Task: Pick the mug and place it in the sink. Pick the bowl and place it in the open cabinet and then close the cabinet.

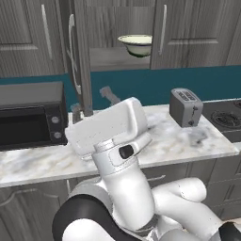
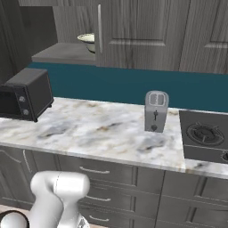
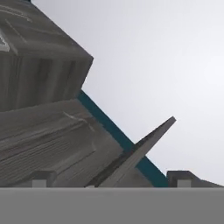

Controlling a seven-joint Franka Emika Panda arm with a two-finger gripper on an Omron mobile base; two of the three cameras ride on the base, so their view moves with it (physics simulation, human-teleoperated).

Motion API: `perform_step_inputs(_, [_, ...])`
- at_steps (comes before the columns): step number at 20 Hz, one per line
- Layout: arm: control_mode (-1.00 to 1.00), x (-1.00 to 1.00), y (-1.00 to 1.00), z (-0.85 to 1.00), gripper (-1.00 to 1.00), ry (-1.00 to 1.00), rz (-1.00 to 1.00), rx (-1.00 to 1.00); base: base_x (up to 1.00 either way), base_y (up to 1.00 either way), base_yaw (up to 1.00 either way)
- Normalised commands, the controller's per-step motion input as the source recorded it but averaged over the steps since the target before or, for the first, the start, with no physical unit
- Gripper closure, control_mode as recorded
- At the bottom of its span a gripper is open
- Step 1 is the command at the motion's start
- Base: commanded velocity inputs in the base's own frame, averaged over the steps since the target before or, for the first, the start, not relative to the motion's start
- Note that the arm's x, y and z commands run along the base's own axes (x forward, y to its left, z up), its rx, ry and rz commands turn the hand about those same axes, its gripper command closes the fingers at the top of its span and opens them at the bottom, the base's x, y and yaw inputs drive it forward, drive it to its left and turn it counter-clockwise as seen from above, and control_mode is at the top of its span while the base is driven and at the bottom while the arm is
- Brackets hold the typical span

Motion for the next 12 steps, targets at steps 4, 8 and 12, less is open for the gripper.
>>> perform_step_inputs(4, [-1.0,-0.15,0.51,0.13,-1.0,-0.05,-0.32,-0.16,0.0,0.0,0.0])
perform_step_inputs(8, [-1.0,0.0,0.32,0.0,-1.0,0.0,-0.41,-0.17,0.0,0.0,0.0])
perform_step_inputs(12, [-1.0,0.0,0.07,-0.01,-1.0,0.06,-0.46,-0.14,0.0,0.0,0.0])
